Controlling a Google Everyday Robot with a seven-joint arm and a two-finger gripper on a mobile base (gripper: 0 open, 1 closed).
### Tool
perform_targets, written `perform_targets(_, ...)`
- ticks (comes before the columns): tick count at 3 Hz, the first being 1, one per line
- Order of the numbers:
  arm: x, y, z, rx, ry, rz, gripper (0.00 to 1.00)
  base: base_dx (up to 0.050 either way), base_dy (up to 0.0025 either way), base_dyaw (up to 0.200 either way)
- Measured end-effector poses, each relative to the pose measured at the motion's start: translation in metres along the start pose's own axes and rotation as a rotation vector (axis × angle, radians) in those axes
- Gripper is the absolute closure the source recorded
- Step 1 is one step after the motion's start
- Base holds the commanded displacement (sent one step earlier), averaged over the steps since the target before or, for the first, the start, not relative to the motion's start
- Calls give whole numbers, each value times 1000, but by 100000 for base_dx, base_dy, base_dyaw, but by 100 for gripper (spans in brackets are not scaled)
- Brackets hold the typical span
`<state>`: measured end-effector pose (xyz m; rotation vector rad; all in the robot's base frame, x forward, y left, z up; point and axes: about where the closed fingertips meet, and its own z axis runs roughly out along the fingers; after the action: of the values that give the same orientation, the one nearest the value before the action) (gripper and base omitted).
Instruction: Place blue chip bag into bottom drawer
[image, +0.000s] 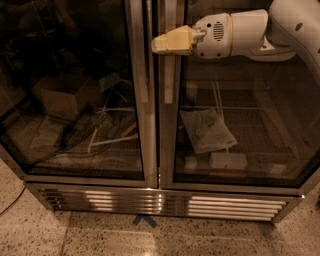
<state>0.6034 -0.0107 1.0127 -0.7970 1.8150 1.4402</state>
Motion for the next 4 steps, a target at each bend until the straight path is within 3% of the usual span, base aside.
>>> perform_targets(4,1,1,-1,-30,-5,4,100,0,0,0)
